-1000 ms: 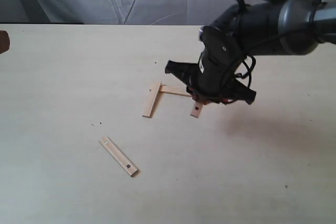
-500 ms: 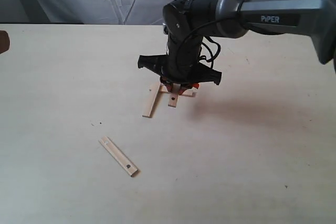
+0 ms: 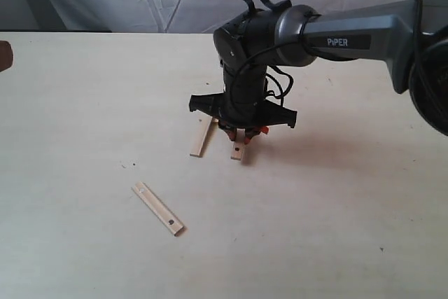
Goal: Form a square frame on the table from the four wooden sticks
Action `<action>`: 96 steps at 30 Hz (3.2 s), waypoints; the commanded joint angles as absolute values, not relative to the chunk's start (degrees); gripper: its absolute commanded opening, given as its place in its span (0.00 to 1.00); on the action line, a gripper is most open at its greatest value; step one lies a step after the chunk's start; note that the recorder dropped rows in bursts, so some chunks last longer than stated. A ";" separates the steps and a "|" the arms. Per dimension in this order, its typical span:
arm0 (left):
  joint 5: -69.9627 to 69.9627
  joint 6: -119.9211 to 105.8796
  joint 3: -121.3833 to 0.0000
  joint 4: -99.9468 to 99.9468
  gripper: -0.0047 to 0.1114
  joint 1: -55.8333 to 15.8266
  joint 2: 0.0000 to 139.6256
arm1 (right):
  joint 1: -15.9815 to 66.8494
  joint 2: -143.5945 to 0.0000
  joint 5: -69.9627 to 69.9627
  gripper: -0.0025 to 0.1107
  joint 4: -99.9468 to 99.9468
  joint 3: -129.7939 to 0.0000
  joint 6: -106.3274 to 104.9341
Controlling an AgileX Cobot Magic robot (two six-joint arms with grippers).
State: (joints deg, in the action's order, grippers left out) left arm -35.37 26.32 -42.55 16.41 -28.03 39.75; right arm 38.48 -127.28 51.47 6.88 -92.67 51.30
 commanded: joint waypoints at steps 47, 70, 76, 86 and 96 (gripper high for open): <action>-47.73 43.44 -42.15 37.53 0.04 -28.12 39.32 | 54.25 -124.17 55.80 0.02 -0.76 -96.60 13.81; -47.62 43.45 -42.15 37.53 0.04 -28.12 39.32 | 42.34 -126.59 56.37 0.02 0.00 -98.03 -29.07; -47.62 43.29 -42.15 37.53 0.04 -28.12 39.32 | 42.34 -128.92 54.80 0.02 0.59 -98.03 -29.07; -47.62 43.29 -42.15 37.53 0.04 -28.12 39.32 | 42.34 -128.43 56.81 0.33 2.47 -98.03 -26.84; -47.62 42.39 -42.15 36.86 0.04 -28.12 39.32 | 40.79 -121.50 59.38 0.23 1.63 -98.03 -5.83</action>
State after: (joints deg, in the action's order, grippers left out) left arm -47.83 42.98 -42.55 37.17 -28.03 39.75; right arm 42.03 -123.68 57.82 2.13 -97.91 -11.85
